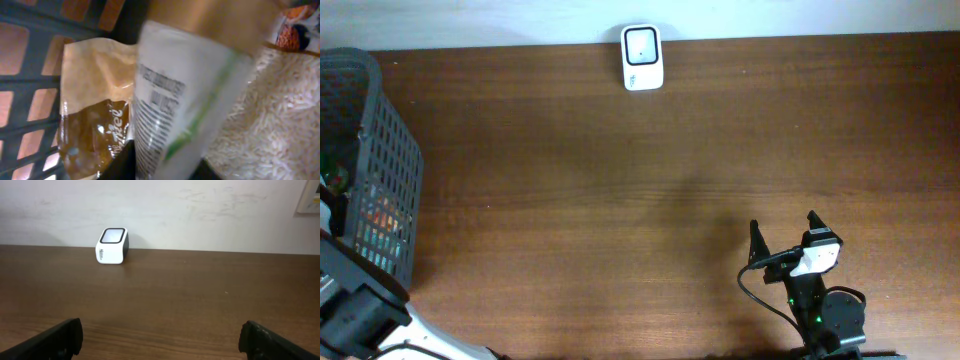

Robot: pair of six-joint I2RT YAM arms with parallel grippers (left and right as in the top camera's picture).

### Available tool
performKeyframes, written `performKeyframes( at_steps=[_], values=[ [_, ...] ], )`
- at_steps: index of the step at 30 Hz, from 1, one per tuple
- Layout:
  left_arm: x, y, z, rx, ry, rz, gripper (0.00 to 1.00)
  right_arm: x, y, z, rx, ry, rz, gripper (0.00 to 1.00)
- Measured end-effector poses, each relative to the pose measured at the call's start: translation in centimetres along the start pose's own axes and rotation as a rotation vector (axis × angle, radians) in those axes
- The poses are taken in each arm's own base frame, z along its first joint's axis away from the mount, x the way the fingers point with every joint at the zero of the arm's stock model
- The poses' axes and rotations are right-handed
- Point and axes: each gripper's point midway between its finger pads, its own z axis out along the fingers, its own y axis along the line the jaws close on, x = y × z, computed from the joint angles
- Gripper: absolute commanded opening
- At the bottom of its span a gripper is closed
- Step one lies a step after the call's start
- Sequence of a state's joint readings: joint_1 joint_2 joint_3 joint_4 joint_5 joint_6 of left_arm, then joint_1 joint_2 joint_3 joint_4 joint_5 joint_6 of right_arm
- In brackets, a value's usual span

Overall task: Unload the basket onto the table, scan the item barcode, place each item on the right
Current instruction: 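Reach left gripper into basket and grasp the white tube, then carry tube with left gripper and set it upright-lying on table center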

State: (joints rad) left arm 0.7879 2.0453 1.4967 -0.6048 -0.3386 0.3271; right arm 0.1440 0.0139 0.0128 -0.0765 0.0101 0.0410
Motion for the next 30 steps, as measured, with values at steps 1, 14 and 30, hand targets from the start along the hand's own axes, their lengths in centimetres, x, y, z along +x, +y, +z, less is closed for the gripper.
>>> performKeyframes(
  at_steps=[1,14,30],
  values=[
    [-0.1,0.2,-0.1,-0.007,0.0,-0.001,0.11,0.0,0.0,0.0,0.0,0.0,-0.001,0.98],
    [-6.7,2.2,-15.0,-0.046,-0.388,-0.055,0.0,0.0,0.0,0.0,0.0,0.0,0.0,0.98],
    [-0.2,-20.3,-49.6,0.482,-1.08,0.331,0.0,0.0,0.0,0.0,0.0,0.0,0.0,0.98]
  ],
)
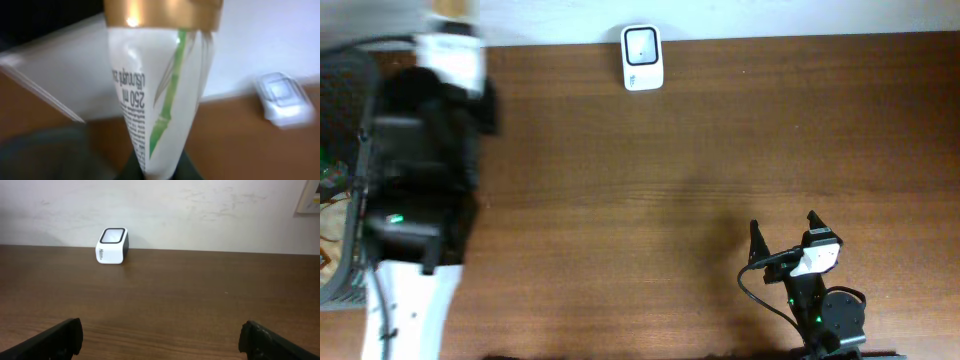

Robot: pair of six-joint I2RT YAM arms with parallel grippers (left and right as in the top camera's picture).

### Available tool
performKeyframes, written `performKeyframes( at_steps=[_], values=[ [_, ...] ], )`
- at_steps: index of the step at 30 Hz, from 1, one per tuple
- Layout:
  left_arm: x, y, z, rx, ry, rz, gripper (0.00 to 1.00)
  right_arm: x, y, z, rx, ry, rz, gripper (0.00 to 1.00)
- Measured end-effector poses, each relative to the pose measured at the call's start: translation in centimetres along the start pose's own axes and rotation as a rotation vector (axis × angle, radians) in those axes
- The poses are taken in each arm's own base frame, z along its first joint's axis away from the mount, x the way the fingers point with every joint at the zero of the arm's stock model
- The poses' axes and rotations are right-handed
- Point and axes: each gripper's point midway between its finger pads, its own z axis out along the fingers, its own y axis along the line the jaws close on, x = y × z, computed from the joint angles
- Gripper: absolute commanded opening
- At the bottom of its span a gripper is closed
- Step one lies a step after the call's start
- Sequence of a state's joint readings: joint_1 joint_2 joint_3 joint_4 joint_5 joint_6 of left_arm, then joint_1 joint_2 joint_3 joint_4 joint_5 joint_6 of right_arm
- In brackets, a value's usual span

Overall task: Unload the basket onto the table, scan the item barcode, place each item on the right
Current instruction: 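Carry tube with left gripper and set it upright-lying on table center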

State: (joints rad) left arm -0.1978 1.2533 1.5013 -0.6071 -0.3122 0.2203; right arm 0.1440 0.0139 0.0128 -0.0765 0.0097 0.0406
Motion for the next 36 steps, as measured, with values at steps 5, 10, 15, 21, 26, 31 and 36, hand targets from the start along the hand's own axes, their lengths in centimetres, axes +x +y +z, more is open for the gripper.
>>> performKeyframes(
  at_steps=[5,10,15,21,26,31,36],
  values=[
    [6.6,-13.0,2.9,0.25,0.279,0.048,0.0,0.0,0.0,0.0,0.0,0.0,0.0,0.98],
    [14.0,-22.7,5.7,0.332,0.551,-0.085,0.0,0.0,0.0,0.0,0.0,0.0,0.0,0.98],
    [19.9,-27.7,7.5,0.283,0.706,-0.127,0.0,0.0,0.0,0.0,0.0,0.0,0.0,0.98],
    [24.7,-30.8,9.4,0.202,0.795,-0.227,0.29,0.0,0.0,0.0,0.0,0.0,-0.001,0.98],
    [23.7,-32.0,9.8,0.244,0.771,-0.301,1.0,0.0,0.0,0.0,0.0,0.0,0.0,0.98],
    [22.5,-33.5,10.1,0.318,0.74,-0.348,0.99,0.0,0.0,0.0,0.0,0.0,0.0,0.98],
    [18.5,-32.3,10.1,0.4,0.666,-0.189,0.99,0.0,0.0,0.0,0.0,0.0,0.0,0.98]
  ],
)
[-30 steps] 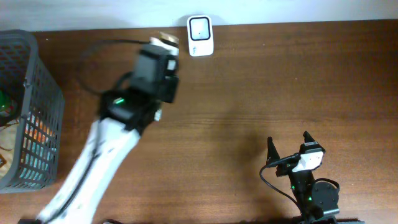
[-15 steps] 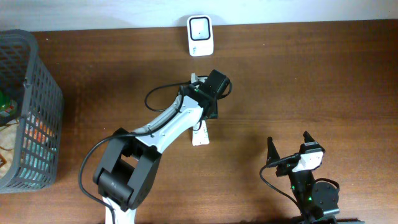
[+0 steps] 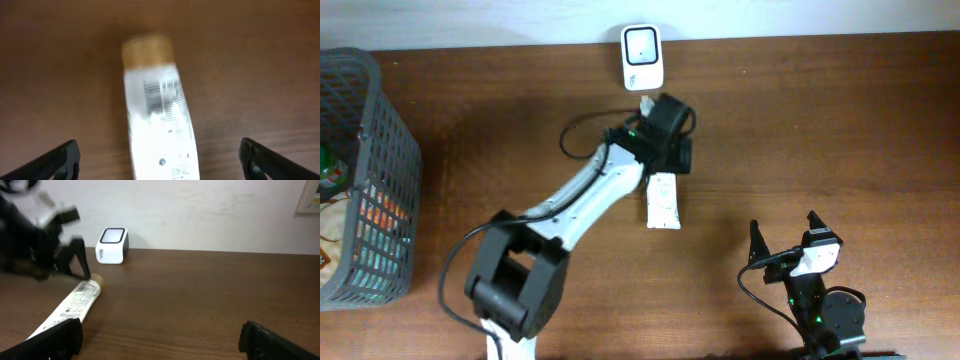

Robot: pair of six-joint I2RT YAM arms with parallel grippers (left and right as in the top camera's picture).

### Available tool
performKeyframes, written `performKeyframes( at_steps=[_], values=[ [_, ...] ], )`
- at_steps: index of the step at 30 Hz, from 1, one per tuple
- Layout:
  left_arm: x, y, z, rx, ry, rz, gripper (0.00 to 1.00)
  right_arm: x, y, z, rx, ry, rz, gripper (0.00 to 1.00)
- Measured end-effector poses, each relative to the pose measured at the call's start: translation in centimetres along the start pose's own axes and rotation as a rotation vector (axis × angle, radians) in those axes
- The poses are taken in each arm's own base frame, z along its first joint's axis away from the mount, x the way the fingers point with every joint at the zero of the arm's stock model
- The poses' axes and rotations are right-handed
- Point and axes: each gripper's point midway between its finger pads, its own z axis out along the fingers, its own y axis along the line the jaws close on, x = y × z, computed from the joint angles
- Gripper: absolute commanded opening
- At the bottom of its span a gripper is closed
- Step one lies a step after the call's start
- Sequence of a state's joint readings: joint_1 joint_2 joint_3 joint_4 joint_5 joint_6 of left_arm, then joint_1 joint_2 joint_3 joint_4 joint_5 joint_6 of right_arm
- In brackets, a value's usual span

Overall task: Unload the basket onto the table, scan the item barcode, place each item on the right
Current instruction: 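Carry tube with left gripper and set it upright-lying on table center, then reach left gripper into basket and grasp the small orange box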

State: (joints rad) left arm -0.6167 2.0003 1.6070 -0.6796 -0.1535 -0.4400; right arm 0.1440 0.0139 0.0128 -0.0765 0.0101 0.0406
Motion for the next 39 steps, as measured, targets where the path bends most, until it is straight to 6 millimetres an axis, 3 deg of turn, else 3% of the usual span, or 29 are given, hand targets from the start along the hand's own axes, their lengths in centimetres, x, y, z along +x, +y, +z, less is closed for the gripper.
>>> performKeyframes(
  at_steps=[2,4,6,7,9,11,13,15,18,19,21,23,27,29,39],
  values=[
    [-3.8,1.8,-4.5,-0.016,-0.084,0.01,0.99,0.0,0.0,0.0,0.0,0.0,0.0,0.98],
    [-8.8,5.3,-11.6,-0.029,-0.24,-0.049,0.99,0.0,0.0,0.0,0.0,0.0,0.0,0.98],
    [-12.6,10.8,-19.6,-0.063,-0.421,-0.148,0.99,0.0,0.0,0.0,0.0,0.0,0.0,0.98],
    [-13.8,15.5,-25.4,-0.115,-0.544,-0.23,0.99,0.0,0.0,0.0,0.0,0.0,0.0,0.98],
    [-12.9,22.2,-31.2,-0.216,-0.644,-0.348,0.99,0.0,0.0,0.0,0.0,0.0,0.0,0.98],
    [-10.5,29.7,-35.3,-0.37,-0.691,-0.482,0.99,0.0,0.0,0.0,0.0,0.0,0.001,0.98],
    [-8.4,34.9,-36.5,-0.479,-0.682,-0.58,0.99,0.0,0.0,0.0,0.0,0.0,0.0,0.98],
    [-6.0,39.5,-37.1,-0.58,-0.653,-0.673,0.99,0.0,0.0,0.0,0.0,0.0,0.0,0.98],
    [-2.6,44.3,-37.3,-0.672,-0.592,-0.78,0.99,0.0,0.0,0.0,0.0,0.0,0.0,0.98],
    [-2.0,45.1,-37.0,-0.679,-0.573,-0.799,1.0,0.0,0.0,0.0,0.0,0.0,0.0,0.98],
    [0.5,47.7,-35.8,-0.702,-0.492,-0.867,0.96,0.0,0.0,0.0,0.0,0.0,0.0,0.98],
    [3.4,50.2,-32.4,-0.679,-0.359,-0.941,0.93,0.0,0.0,0.0,0.0,0.0,0.0,0.98],
    [8.6,52.9,-27.3,-0.636,-0.133,-1.059,0.9,0.0,0.0,0.0,0.0,0.0,0.0,0.98],
    [10.9,53.3,-24.9,-0.608,-0.022,-1.102,0.9,0.0,0.0,0.0,0.0,0.0,0.0,0.98],
    [13.4,54.4,-17.0,-0.485,0.069,-1.101,0.84,0.0,0.0,0.0,0.0,0.0,0.0,0.98]
  ],
)
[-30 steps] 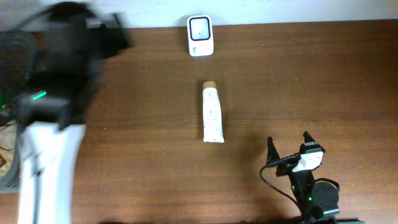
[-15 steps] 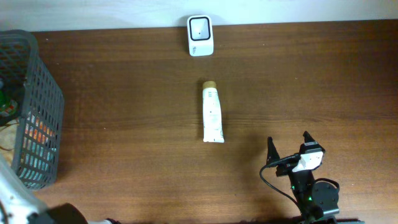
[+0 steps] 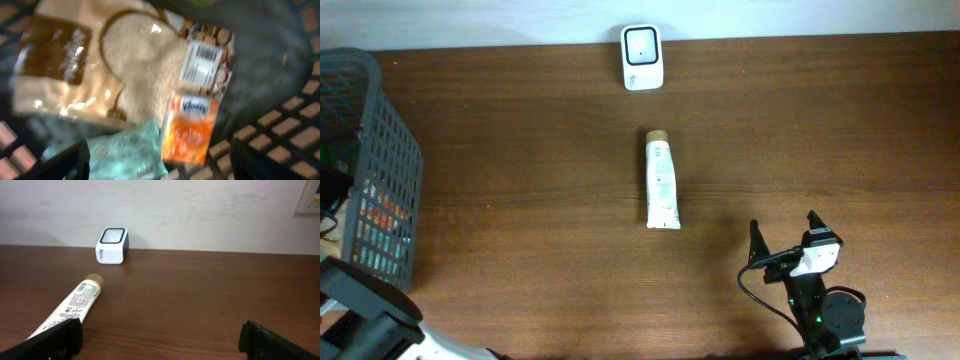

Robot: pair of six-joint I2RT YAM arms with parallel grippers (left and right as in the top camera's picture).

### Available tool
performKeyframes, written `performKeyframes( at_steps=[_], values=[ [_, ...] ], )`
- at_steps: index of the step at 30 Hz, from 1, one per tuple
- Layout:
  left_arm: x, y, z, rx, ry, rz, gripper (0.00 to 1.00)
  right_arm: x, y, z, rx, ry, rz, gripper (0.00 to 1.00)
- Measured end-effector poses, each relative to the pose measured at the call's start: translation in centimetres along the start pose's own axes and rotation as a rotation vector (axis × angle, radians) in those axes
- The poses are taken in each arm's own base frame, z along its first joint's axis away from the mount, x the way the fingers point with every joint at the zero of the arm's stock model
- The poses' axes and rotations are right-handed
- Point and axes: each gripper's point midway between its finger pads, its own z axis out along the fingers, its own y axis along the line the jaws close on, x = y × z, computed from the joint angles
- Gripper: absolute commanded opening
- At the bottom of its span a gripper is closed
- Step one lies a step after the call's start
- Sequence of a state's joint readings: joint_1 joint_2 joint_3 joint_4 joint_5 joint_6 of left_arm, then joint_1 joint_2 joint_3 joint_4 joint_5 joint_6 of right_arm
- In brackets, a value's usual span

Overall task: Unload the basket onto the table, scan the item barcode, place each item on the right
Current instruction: 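Reach left gripper into basket and grasp the small orange box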

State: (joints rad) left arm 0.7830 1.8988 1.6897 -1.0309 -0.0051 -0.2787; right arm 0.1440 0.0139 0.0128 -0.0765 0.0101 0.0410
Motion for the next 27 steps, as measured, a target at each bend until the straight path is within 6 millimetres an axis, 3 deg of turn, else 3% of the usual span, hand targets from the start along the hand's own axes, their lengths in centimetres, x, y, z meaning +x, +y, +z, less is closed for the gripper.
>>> performKeyframes(
  at_steps=[4,10,15,17,23,24,27],
  values=[
    [1.7,-0.9,3.0,0.071,0.032,0.052,0.79,0.0,0.0,0.0,0.0,0.0,0.0,0.98],
    [2.0,-1.1,4.5,0.095,0.018,0.077,0.69,0.0,0.0,0.0,0.0,0.0,0.0,0.98],
    [3.5,-0.8,6.5,0.099,0.03,0.077,0.6,0.0,0.0,0.0,0.0,0.0,0.0,0.98],
    [3.7,-0.8,7.1,0.101,0.024,0.077,0.53,0.0,0.0,0.0,0.0,0.0,0.0,0.98],
    [3.6,-1.0,7.9,0.119,-0.005,0.082,0.41,0.0,0.0,0.0,0.0,0.0,-0.001,0.98],
    [3.5,-1.0,7.9,0.121,-0.009,0.082,0.36,0.0,0.0,0.0,0.0,0.0,0.0,0.98],
    [3.5,-1.4,8.2,0.139,-0.01,0.085,0.05,0.0,0.0,0.0,0.0,0.0,-0.001,0.98]
  ],
)
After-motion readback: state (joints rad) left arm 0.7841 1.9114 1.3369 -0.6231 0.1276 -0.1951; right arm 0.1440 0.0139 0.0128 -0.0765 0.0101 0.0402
